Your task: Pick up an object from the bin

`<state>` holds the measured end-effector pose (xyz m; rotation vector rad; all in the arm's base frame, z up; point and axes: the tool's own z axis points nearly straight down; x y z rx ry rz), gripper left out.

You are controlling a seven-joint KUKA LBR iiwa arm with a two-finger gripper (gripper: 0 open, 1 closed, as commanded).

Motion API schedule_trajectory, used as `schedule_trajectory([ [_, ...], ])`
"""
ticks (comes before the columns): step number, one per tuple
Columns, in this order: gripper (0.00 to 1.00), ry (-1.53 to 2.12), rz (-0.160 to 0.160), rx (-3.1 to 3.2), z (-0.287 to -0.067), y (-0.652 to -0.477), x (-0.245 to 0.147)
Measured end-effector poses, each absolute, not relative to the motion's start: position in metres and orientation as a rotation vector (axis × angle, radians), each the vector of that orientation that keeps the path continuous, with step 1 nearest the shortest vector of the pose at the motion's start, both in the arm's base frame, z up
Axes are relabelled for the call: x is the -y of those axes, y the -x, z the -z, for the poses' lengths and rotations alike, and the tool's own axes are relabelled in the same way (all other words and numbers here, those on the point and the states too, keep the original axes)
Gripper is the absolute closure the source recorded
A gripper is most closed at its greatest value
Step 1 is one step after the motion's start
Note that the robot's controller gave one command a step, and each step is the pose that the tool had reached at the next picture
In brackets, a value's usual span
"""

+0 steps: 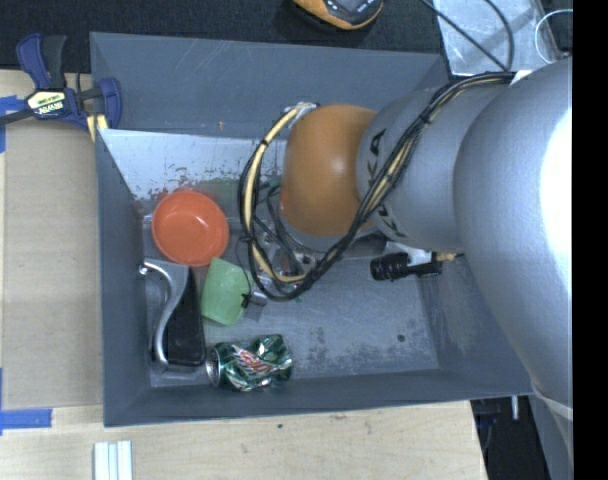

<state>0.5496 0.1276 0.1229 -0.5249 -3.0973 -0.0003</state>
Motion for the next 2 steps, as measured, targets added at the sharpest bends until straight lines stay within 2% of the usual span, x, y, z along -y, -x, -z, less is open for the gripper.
schedule_trajectory([
  [1, 0.0, -0.385, -0.009, 3.12, -0.114, -0.585, -0.173],
  [2, 0.0, -0.006, 0.005, 3.155, -0.081, -0.606, -0.149],
])
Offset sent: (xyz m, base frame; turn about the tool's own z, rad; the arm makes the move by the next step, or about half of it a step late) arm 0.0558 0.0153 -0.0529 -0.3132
